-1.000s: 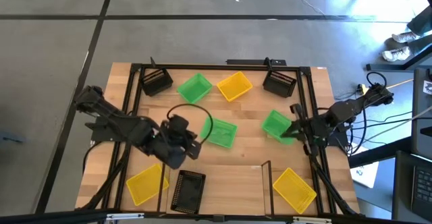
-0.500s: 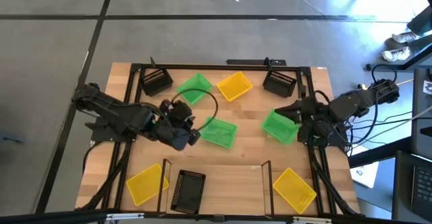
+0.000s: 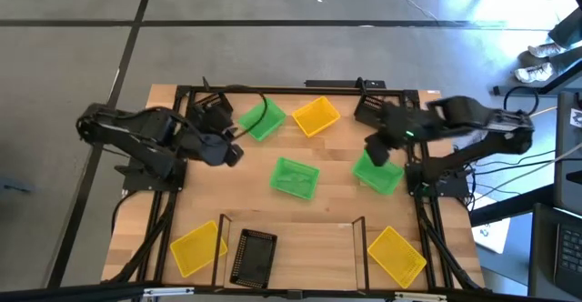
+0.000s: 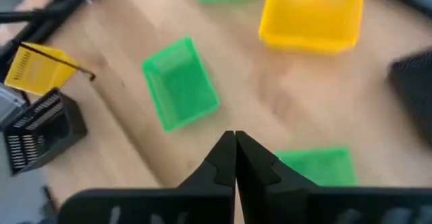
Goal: Stack baskets on shelf by color
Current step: Put the bottom left green basket on the shelf
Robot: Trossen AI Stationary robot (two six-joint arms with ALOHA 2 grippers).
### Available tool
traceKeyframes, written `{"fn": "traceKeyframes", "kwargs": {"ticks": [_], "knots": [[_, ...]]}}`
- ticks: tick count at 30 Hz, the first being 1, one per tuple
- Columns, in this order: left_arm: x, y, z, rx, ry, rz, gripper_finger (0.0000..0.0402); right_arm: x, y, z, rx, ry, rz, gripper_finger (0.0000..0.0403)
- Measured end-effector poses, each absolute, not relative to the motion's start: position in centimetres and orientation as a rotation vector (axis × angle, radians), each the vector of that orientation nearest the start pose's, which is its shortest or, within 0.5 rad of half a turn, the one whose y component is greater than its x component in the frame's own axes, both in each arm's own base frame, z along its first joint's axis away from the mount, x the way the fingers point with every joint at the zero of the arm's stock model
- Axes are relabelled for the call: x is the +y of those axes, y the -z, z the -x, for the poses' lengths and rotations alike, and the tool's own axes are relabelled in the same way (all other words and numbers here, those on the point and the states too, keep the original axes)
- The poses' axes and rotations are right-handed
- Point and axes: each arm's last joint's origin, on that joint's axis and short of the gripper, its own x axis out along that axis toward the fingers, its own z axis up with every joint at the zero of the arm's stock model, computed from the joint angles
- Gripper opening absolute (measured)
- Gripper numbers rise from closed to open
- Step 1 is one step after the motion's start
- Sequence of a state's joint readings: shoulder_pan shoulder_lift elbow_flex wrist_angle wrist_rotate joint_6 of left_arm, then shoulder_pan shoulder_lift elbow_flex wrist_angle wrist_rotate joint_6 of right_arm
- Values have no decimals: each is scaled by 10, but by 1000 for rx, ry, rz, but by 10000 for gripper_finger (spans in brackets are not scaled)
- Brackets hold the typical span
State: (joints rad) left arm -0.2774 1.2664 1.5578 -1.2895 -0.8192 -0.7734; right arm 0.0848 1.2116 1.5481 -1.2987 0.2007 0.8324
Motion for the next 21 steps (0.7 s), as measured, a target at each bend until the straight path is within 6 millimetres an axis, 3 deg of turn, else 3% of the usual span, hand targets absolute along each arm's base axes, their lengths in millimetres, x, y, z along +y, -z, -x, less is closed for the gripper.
{"fn": "traceKeyframes", "kwargs": {"ticks": [10, 15, 21], "knots": [[-29, -415, -184, 622, -783, 178, 71, -24, -377, -265, 997, 376, -665, 11], [-27, -418, -177, 615, -768, 197, 71, -33, -359, -297, 1005, 257, -646, 33], [-28, -420, -171, 615, -753, 201, 71, -40, -338, -324, 1009, 243, -606, 69]]}}
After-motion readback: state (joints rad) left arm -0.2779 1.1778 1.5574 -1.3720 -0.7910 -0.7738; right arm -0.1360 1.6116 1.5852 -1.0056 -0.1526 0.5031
